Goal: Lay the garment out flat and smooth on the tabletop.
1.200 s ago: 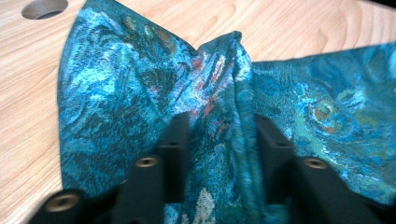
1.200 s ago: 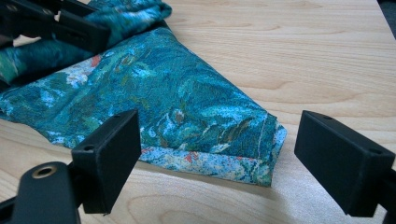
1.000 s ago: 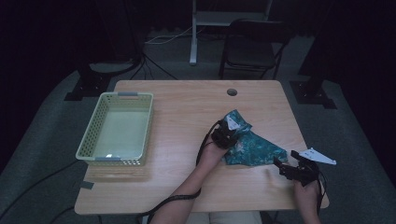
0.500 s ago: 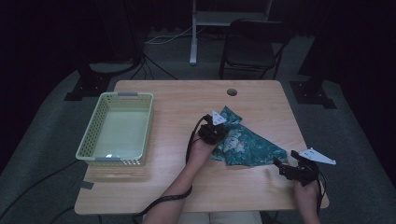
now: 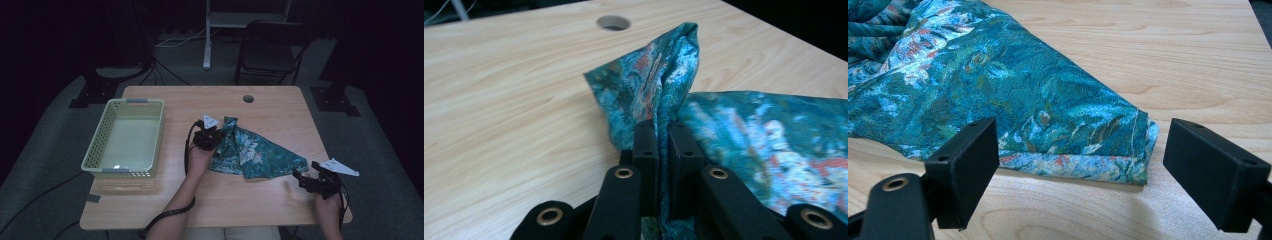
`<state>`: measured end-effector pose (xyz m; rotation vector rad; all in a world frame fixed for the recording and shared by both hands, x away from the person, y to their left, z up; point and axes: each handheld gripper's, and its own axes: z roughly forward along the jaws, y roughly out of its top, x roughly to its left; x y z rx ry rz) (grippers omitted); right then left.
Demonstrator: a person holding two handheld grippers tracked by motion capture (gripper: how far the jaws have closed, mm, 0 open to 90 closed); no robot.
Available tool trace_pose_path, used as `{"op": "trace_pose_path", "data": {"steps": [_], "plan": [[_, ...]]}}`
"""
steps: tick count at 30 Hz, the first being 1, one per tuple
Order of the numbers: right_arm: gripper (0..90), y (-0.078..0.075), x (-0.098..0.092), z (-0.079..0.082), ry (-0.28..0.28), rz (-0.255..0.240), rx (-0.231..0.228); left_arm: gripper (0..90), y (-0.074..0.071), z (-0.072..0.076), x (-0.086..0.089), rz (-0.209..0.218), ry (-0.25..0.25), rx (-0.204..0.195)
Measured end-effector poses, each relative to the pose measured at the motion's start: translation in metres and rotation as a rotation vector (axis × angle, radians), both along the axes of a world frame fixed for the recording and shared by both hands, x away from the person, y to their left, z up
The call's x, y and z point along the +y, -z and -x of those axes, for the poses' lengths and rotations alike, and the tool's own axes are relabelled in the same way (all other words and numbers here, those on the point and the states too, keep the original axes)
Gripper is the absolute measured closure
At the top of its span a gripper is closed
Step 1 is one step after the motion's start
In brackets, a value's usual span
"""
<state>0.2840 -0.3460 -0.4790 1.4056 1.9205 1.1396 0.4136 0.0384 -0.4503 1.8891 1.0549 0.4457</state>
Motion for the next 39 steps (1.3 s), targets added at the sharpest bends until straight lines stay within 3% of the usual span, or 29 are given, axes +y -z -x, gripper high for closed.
{"op": "trace_pose_path", "data": {"steps": [11,20,31,32,34,36,39], "plan": [[13.9,0.0,0.0,0.0,0.007,0.003,0.001,79.3,0.013,-0.002,0.038,-0.015,-0.132,0.021],[13.9,0.0,0.0,0.0,0.013,0.005,0.003,79.3,0.023,0.003,0.064,-0.021,-0.177,0.059],[13.9,0.0,0.001,0.0,0.017,0.005,0.003,76.3,0.023,0.02,0.071,-0.001,-0.139,0.061],[13.9,0.0,0.001,0.0,0.018,0.007,-0.001,75.6,0.023,0.022,0.07,0.012,-0.123,0.056],[13.9,0.0,0.001,0.0,0.016,0.008,-0.004,65.1,0.023,0.025,0.068,0.072,-0.071,0.037],[13.9,0.0,0.001,0.0,0.011,0.011,0.0,57.0,0.02,0.029,0.062,0.076,-0.027,0.038],[13.8,0.0,0.001,-0.002,-0.009,0.009,0.017,52.0,0.017,0.034,0.053,0.063,0.026,0.053]]}}
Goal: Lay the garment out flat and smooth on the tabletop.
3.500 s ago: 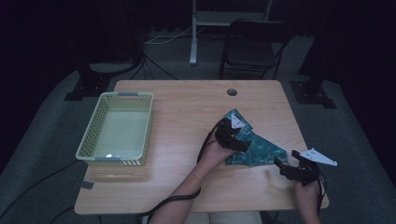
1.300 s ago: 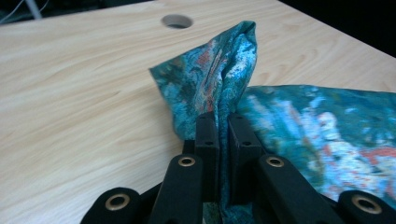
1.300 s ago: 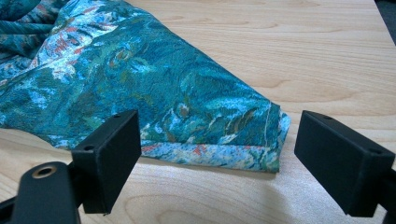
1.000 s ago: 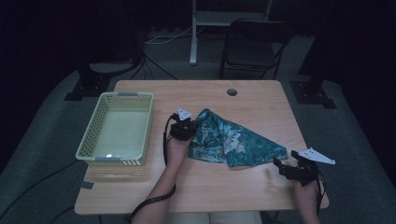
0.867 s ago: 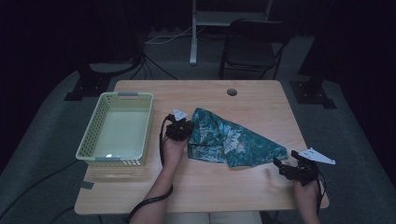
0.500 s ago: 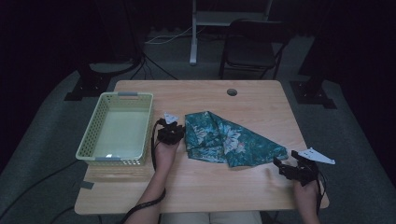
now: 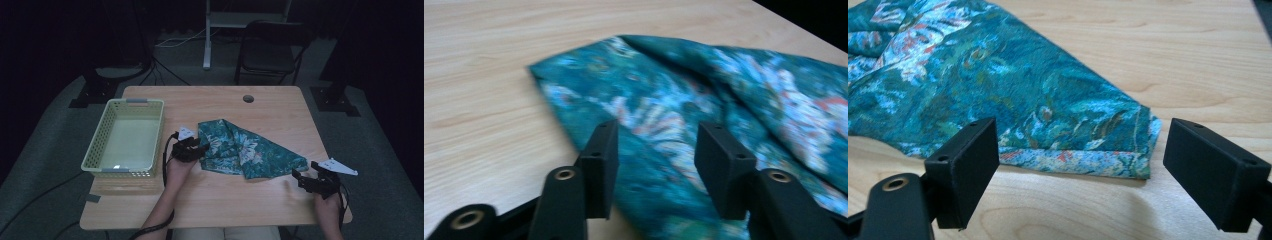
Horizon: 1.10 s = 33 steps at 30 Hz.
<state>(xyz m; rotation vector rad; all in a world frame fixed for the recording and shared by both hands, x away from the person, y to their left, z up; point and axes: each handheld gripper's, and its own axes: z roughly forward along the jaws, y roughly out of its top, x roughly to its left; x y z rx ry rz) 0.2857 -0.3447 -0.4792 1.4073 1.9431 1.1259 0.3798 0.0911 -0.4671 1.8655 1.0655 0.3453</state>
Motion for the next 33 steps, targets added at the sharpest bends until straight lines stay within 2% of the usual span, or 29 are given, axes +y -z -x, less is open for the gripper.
{"op": "trace_pose_path", "data": {"steps": [3,6,8,9,11,13,15,18,20,22,25,28,30,33], "plan": [[13.8,-0.001,-0.001,-0.002,-0.056,-0.052,0.013,51.9,-0.002,0.005,-0.009,-0.022,0.036,0.0],[13.9,-0.006,0.0,-0.004,-0.131,-0.134,0.044,51.9,-0.003,0.009,-0.016,-0.04,0.068,-0.003],[13.9,-0.013,0.003,-0.005,-0.194,-0.212,0.042,51.9,-0.004,0.01,-0.02,-0.047,0.08,-0.003],[13.9,-0.018,0.006,-0.005,-0.23,-0.233,0.042,51.9,-0.005,0.01,-0.022,-0.05,0.087,-0.002],[13.9,-0.027,0.016,-0.006,-0.29,-0.23,0.027,51.9,-0.007,0.01,-0.028,-0.055,0.099,-0.006],[13.2,-0.034,0.028,-0.009,-0.384,-0.227,0.028,51.9,-0.008,0.01,-0.033,-0.064,0.118,-0.003],[13.3,-0.038,0.044,-0.014,-0.481,-0.183,0.066,51.8,-0.008,0.009,-0.039,-0.082,0.127,0.002],[16.7,-0.038,0.07,-0.019,-0.545,-0.09,0.093,51.9,-0.005,0.01,-0.048,-0.173,0.09,0.0],[23.3,-0.038,0.085,-0.021,-0.581,-0.037,0.09,51.9,-0.002,0.009,-0.053,-0.187,0.104,0.01],[24.4,-0.035,0.098,-0.024,-0.612,0.002,0.101,51.9,0.002,0.009,-0.056,-0.187,0.124,0.017],[26.0,-0.028,0.113,-0.027,-0.629,0.091,0.114,52.0,0.006,0.008,-0.059,-0.205,0.13,0.035],[32.9,-0.02,0.122,-0.031,-0.652,0.119,0.134,52.3,0.009,0.007,-0.059,-0.209,0.144,0.051],[34.4,-0.016,0.125,-0.033,-0.647,0.159,0.137,52.4,0.011,0.007,-0.057,-0.224,0.151,0.059],[38.3,-0.011,0.128,-0.034,-0.639,0.199,0.143,52.7,0.011,0.007,-0.055,-0.214,0.148,0.063]]}}
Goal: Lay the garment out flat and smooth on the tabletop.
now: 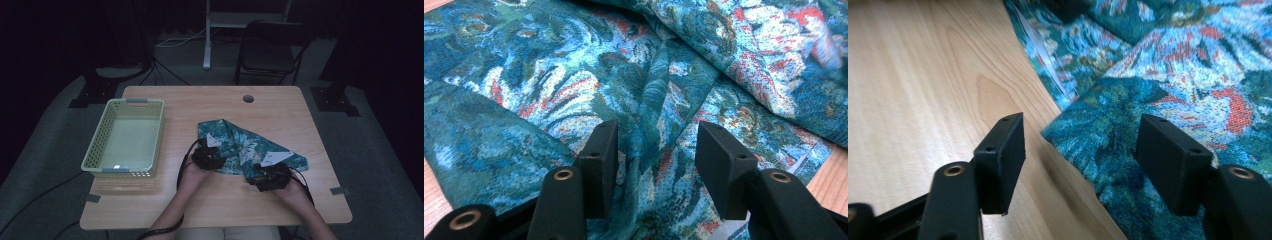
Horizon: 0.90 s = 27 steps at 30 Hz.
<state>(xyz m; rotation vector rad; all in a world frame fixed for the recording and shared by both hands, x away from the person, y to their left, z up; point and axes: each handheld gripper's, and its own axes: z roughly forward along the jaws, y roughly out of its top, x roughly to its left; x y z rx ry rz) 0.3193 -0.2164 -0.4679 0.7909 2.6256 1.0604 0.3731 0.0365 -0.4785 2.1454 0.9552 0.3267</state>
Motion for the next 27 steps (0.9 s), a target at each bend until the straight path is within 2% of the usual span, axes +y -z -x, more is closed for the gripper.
{"op": "trace_pose_path", "data": {"steps": [3,4,6,9,12,13,17,20,24,27], "plan": [[40.8,0.006,0.003,0.002,0.019,0.029,-0.018,52.8,0.0,0.0,0.001,0.005,0.001,-0.001],[42.5,0.007,0.005,0.004,0.024,0.045,-0.042,52.8,0.0,0.0,0.0,0.003,0.001,-0.004],[46.9,0.007,0.006,0.006,0.031,0.052,-0.059,52.7,0.001,0.0,0.0,-0.001,-0.001,-0.008],[62.1,0.006,0.006,0.006,0.036,0.077,-0.086,52.7,0.001,0.001,0.0,0.006,-0.004,-0.011],[79.9,0.003,0.007,0.005,0.038,0.123,-0.111,52.9,0.001,0.001,0.001,0.004,-0.002,-0.013],[83.3,0.001,0.007,0.005,0.034,0.117,-0.101,52.9,0.002,0.002,0.001,0.004,-0.003,-0.016],[84.8,-0.013,0.005,0.009,0.005,0.058,-0.077,52.9,0.001,0.006,0.005,-0.003,-0.003,-0.016],[84.8,-0.028,-0.001,0.012,0.009,0.008,-0.097,52.9,0.001,0.01,0.011,-0.008,0.002,-0.013],[84.8,-0.049,-0.016,0.009,0.055,-0.068,-0.125,52.9,0.0,0.017,0.02,-0.008,0.012,-0.011],[84.8,-0.062,-0.029,0.001,0.105,-0.098,-0.155,52.9,0.0,0.021,0.027,-0.002,0.021,-0.003]]}}
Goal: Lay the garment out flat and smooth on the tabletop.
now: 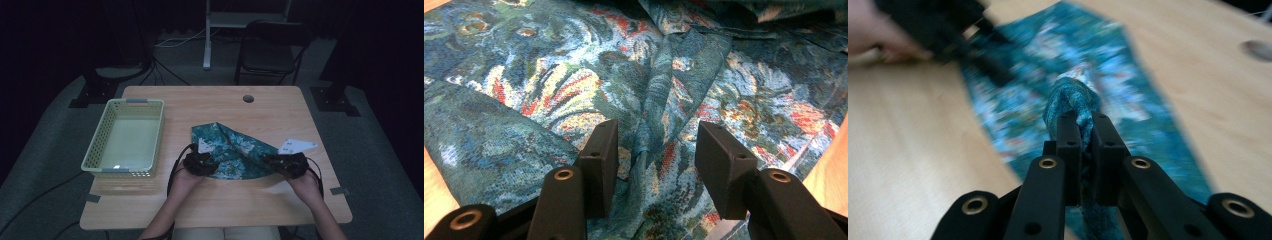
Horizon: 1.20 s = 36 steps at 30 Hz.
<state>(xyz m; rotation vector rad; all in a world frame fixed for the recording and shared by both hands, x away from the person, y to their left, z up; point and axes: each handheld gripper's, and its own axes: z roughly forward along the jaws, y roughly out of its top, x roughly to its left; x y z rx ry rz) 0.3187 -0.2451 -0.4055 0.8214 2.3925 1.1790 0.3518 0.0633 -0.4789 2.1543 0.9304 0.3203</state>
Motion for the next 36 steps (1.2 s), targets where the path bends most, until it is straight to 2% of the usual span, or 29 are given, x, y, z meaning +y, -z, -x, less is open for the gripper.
{"op": "trace_pose_path", "data": {"steps": [3,6,12,15,20,24,31,36], "plan": [[84.8,-0.01,-0.012,-0.012,0.043,-0.029,-0.015,52.7,0.0,0.004,0.006,0.017,0.008,0.01],[84.8,-0.015,-0.027,-0.029,0.104,-0.061,-0.002,52.7,0.0,0.008,0.007,0.008,0.018,0.005],[84.8,-0.013,-0.046,-0.058,0.21,-0.048,0.015,52.7,0.0,0.017,0.011,-0.025,0.051,-0.02],[84.8,-0.009,-0.058,-0.08,0.264,-0.033,0.05,52.7,0.001,0.02,0.014,-0.01,0.051,-0.017],[84.7,0.0,-0.072,-0.105,0.326,-0.009,0.105,52.7,-0.001,0.023,0.018,-0.018,0.064,0.0],[84.7,0.006,-0.078,-0.114,0.342,-0.016,0.139,52.7,-0.003,0.029,0.023,-0.02,0.079,0.023],[84.5,0.033,-0.085,-0.131,0.364,0.031,0.229,52.7,-0.006,0.043,0.019,-0.045,0.128,0.037],[84.0,0.045,-0.088,-0.139,0.368,0.059,0.277,52.8,-0.006,0.043,0.018,-0.028,0.136,0.057]]}}
